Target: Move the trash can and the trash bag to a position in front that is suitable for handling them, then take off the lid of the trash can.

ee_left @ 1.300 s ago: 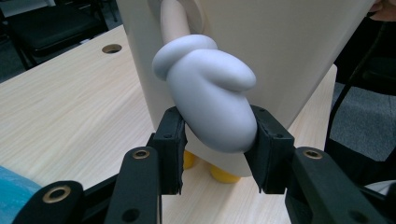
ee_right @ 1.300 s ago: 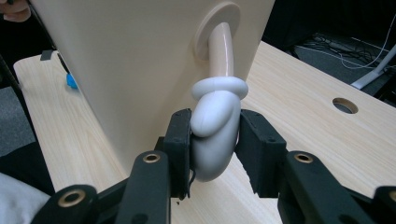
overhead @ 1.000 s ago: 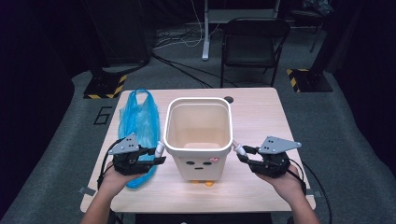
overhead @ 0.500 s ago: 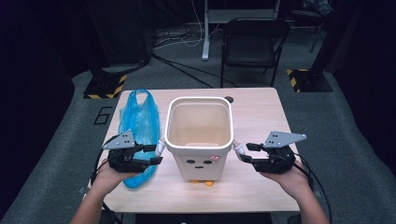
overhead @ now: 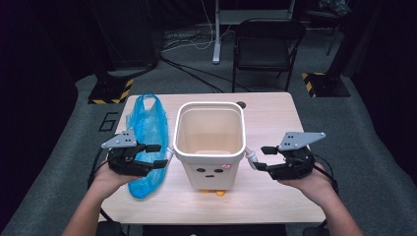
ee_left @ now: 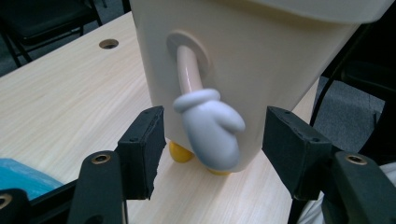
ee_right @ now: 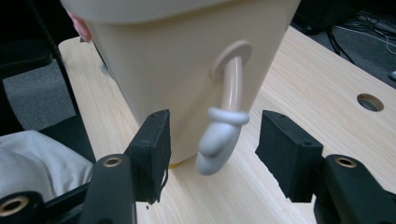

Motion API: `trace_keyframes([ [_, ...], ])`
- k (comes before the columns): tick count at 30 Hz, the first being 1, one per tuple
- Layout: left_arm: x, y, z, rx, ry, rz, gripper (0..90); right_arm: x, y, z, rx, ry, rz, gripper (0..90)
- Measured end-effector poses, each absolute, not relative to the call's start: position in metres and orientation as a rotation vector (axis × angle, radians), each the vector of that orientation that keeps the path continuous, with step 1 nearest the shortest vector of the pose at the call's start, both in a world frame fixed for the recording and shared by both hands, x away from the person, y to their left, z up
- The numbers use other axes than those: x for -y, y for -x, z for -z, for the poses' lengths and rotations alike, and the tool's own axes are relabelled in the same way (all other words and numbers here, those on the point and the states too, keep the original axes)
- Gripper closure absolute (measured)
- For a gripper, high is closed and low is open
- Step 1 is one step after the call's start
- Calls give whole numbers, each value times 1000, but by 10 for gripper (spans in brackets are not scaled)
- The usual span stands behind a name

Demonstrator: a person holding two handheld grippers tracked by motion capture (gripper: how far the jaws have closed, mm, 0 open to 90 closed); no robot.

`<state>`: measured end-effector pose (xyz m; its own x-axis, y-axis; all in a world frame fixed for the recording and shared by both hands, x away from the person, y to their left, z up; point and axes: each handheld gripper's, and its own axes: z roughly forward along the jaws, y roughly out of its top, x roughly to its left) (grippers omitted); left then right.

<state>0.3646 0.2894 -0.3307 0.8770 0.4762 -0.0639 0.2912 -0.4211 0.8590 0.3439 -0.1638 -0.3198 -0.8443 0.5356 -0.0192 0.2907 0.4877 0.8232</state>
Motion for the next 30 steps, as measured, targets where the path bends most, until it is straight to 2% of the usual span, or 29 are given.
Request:
trace_keyframes([
  [6,-288,-371,313,-552,-2034,-255,367,160,-345,303,-2465,-658,-1291,388],
  [17,-281,-388,291,-530,-2016,-257,354,158,-351,283,-2464,-614,-1311,389],
  [25,-279,-400,283,-523,-2011,-246,437,157,-351,271,-2476,-556,-1311,420],
  [27,-277,-404,280,-513,-2015,-240,467,156,-350,265,-2481,-535,-1320,455],
  [30,-276,-406,276,-520,-2013,-245,465,154,-349,262,-2485,-516,-1319,482],
])
